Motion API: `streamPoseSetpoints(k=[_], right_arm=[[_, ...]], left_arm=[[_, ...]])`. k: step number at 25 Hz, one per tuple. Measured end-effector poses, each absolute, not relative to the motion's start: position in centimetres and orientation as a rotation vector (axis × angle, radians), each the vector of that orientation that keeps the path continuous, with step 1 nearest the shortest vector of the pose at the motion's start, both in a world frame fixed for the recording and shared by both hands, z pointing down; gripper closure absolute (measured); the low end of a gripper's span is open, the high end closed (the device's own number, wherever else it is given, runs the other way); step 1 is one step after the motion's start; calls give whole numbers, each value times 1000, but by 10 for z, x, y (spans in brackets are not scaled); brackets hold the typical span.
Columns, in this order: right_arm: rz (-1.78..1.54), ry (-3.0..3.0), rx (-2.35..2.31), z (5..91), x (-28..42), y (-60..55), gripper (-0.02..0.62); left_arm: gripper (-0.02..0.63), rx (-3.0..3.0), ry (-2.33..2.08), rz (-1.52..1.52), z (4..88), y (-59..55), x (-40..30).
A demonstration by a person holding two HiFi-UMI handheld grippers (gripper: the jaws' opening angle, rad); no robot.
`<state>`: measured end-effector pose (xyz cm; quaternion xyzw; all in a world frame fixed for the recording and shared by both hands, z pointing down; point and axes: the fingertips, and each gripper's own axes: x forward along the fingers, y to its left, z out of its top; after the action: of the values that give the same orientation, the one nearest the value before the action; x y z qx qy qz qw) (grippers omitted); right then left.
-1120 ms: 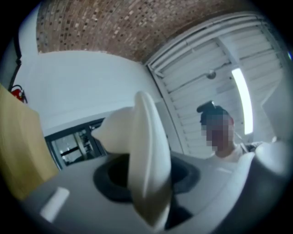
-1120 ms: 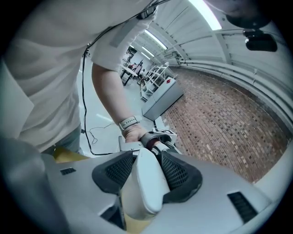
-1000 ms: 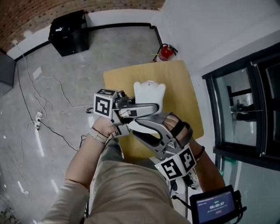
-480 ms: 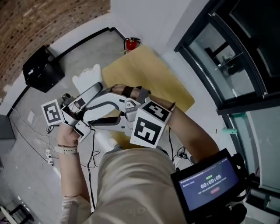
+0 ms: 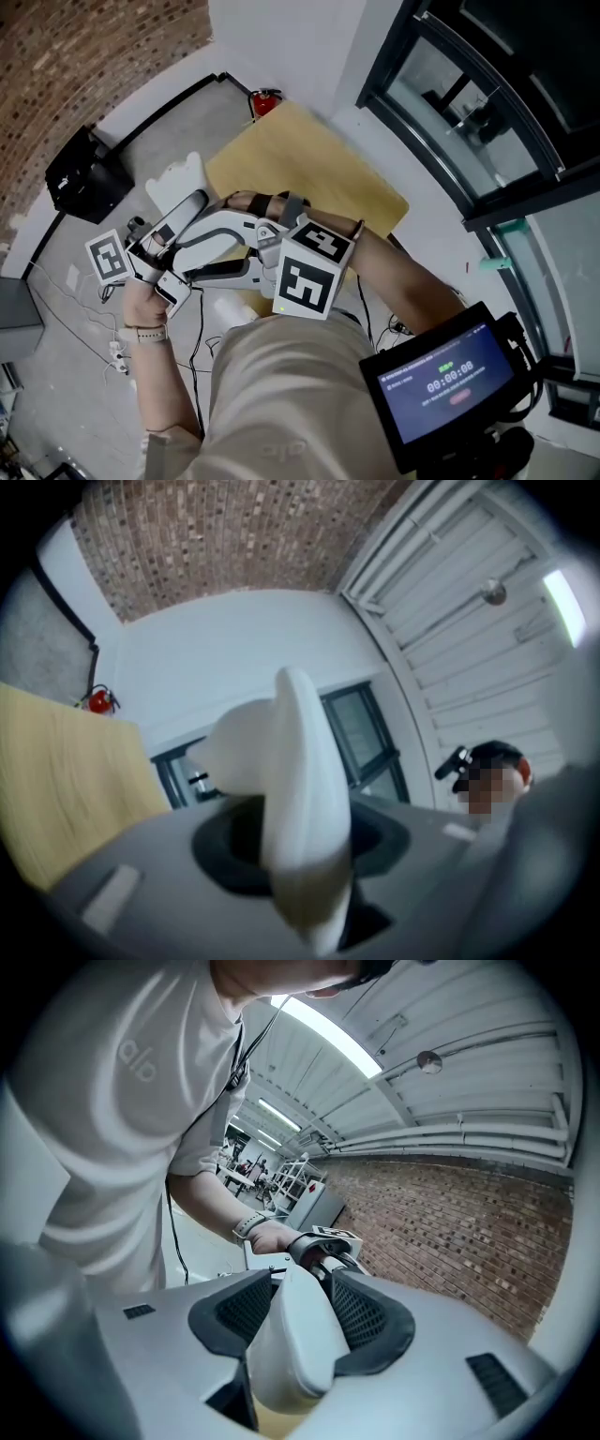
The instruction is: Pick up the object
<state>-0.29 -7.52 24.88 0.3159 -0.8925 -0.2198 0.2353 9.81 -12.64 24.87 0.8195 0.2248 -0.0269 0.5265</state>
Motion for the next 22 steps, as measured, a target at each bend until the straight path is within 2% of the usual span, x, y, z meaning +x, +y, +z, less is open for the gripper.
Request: streamPoseSetpoints(k=[22], right_arm=[[-683,-2452,895,231,0,-67,390]], left_arm=[[446,2017,531,-42,229,-119,101]])
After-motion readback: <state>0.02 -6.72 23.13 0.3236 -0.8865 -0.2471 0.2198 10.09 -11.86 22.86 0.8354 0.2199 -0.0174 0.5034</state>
